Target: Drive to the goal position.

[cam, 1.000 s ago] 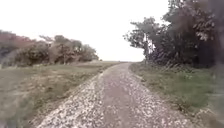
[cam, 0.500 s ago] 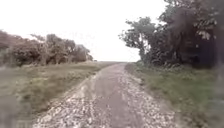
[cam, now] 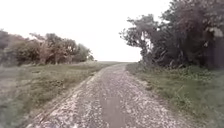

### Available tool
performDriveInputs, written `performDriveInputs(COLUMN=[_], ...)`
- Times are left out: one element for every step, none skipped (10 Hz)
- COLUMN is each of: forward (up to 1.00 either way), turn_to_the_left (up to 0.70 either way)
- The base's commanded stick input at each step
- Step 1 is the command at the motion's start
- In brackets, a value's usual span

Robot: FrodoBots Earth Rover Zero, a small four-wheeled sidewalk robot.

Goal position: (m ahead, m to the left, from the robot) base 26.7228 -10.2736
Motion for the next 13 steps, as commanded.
performDriveInputs(forward=[1.00, 1.00, 1.00, 1.00, 1.00, 1.00, 1.00, 1.00, 1.00, 1.00, 1.00, 1.00, 1.00], turn_to_the_left=[0.00, 0.00, 0.00, 0.00, 0.00, 0.00, 0.00, 0.00, 0.00, 0.00, 0.00, 0.00, 0.00])
